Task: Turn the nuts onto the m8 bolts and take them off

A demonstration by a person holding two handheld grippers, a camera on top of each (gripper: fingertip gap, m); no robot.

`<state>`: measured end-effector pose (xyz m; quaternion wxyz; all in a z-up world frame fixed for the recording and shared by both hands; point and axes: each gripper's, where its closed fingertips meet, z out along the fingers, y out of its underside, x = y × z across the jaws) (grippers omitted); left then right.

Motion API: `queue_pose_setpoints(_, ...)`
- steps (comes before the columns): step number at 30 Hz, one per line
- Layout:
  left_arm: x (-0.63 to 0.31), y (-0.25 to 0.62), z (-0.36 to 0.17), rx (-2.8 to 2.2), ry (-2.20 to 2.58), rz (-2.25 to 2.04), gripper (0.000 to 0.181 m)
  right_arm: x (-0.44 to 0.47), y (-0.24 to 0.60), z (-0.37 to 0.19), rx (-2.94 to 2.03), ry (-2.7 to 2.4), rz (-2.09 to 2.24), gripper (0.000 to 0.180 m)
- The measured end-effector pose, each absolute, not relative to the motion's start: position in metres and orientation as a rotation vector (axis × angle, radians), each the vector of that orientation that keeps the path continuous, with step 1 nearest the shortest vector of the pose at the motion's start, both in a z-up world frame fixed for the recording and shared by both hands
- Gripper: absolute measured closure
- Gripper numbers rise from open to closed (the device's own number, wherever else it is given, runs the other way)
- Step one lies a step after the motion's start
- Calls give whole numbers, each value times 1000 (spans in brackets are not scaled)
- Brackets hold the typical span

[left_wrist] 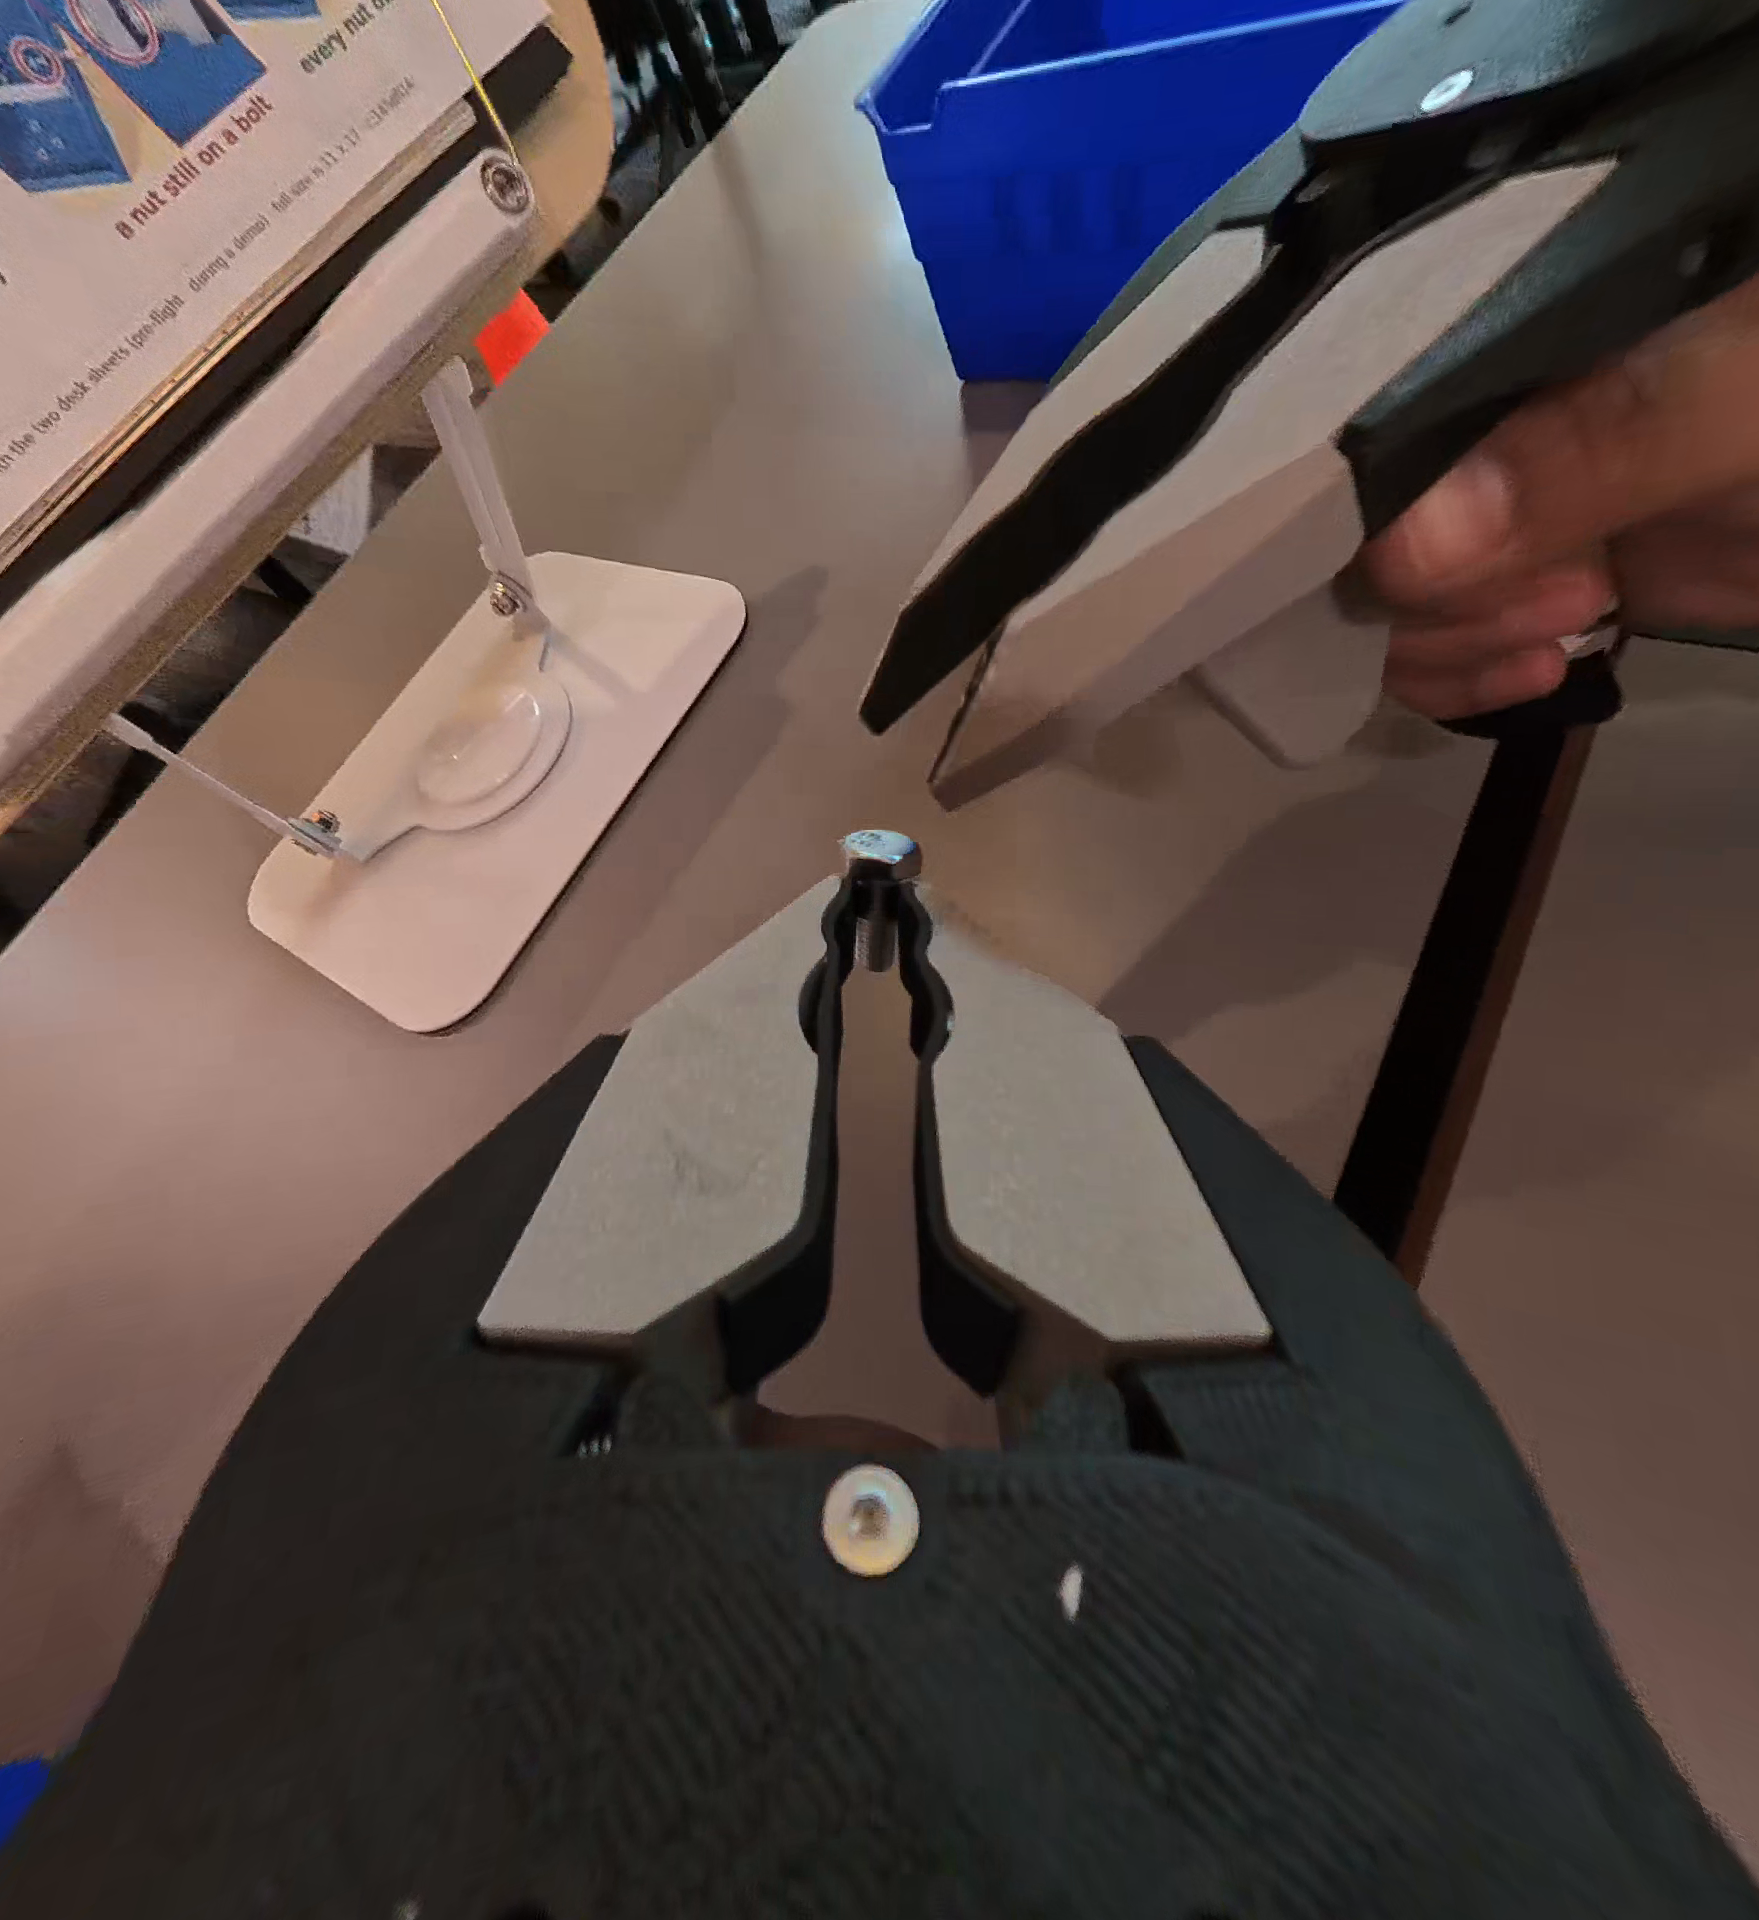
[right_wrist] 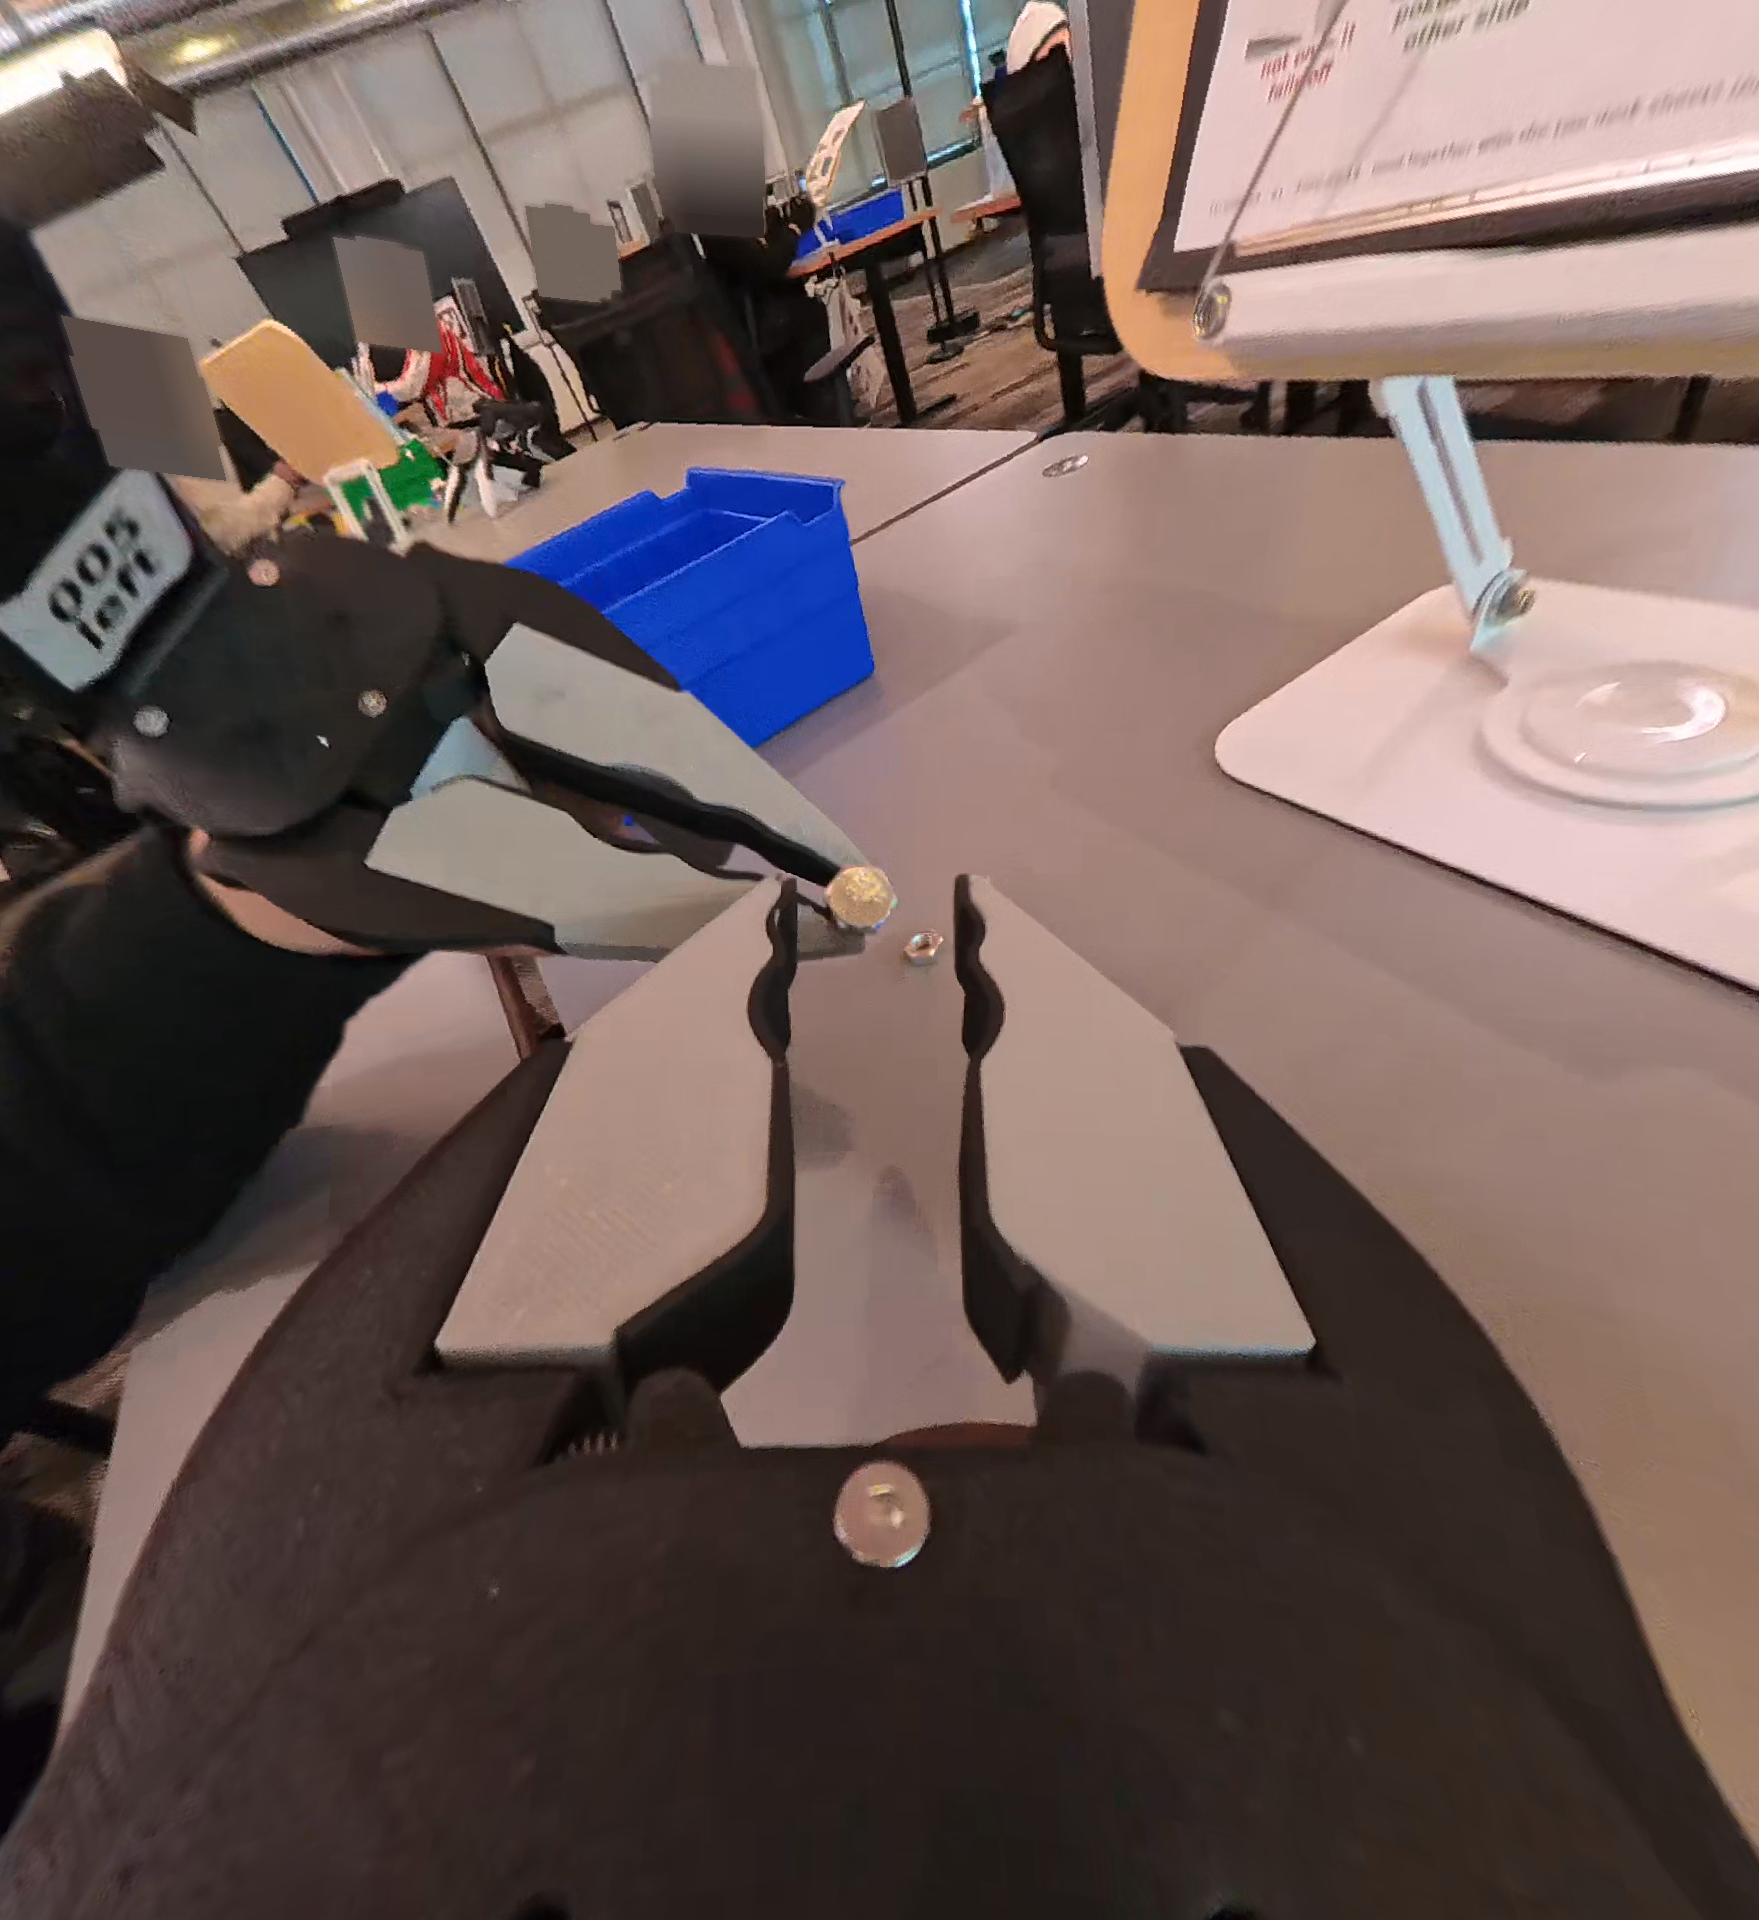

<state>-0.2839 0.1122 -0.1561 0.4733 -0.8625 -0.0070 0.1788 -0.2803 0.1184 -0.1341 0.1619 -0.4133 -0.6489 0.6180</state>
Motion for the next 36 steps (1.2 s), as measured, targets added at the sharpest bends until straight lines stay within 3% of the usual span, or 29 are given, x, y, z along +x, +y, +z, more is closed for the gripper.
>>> queue_pose_setpoints(9,-284,103,-165,-2106,-5,456,176,-286,106,-158,-1219,-1938,1698,143)
queue_pose_setpoints(17,-279,103,-164,-2114,32,505,176,-281,97,-150,-1278,-1913,1960,148)
queue_pose_setpoints(20,-277,105,-166,-2107,54,496,176,-281,96,-153,-1261,-1934,1937,167)
queue_pose_setpoints(25,-277,106,-164,-2099,47,513,176,-281,96,-152,-1281,-1922,1966,166)
queue_pose_setpoints(28,-278,106,-165,-2106,48,523,176,-284,100,-157,-1313,-1920,1927,157)
queue_pose_setpoints(30,-278,107,-167,-2107,66,539,176,-281,97,-156,-1297,-1940,1949,166)
queue_pose_setpoints(36,-278,107,-166,-2082,64,523,176,-281,98,-156,-1288,-1939,1911,167)
